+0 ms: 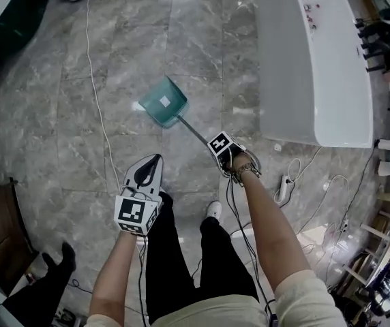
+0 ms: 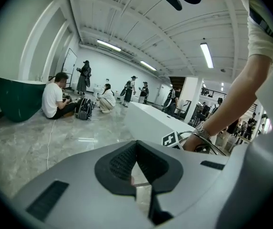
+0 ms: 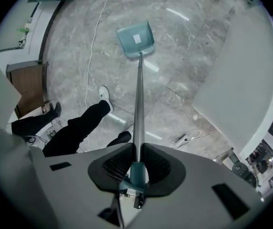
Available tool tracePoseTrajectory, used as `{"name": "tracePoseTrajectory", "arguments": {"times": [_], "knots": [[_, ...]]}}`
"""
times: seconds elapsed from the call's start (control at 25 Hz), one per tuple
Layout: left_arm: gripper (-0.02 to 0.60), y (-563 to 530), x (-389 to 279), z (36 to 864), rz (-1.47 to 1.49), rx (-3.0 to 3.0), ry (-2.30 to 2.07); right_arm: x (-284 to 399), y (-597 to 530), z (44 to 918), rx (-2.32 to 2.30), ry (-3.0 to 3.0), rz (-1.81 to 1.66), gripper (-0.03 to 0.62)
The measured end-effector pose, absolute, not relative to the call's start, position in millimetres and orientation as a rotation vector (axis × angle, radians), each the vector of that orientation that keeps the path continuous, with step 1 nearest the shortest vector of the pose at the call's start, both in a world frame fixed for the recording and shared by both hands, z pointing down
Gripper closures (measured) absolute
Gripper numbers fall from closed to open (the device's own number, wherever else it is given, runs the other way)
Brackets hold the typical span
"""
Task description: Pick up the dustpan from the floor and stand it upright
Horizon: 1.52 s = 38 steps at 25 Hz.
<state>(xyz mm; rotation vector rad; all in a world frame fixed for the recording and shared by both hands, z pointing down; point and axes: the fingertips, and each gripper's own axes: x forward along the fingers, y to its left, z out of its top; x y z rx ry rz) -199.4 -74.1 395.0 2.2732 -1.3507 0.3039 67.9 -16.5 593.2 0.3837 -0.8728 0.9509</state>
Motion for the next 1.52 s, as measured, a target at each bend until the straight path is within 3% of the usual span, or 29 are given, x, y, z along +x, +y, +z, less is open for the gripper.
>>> {"name": "tracePoseTrajectory", "arguments": {"times": [0.56,1.12,1.32,1.52], "knots": [[0.572,-214,-309,342,0.315,2.412,-1.240,-25,-111,530,0.301,-0.628,0.858,0.505],[0.572,-282,-479,340,0.321,2.375,-1.165,-149,-206,504,0.353,-0.505,0.644,0.503],[0.572,-291,-494,333,0.331,2.391,-1.133,-176,-234,494,0.497,-0.576,0.543,0.503],[0.572,-287,-479,304,0.309,2.437,-1.091,-219,-294,456,0.728,-0.863,0.123,0.508]]}}
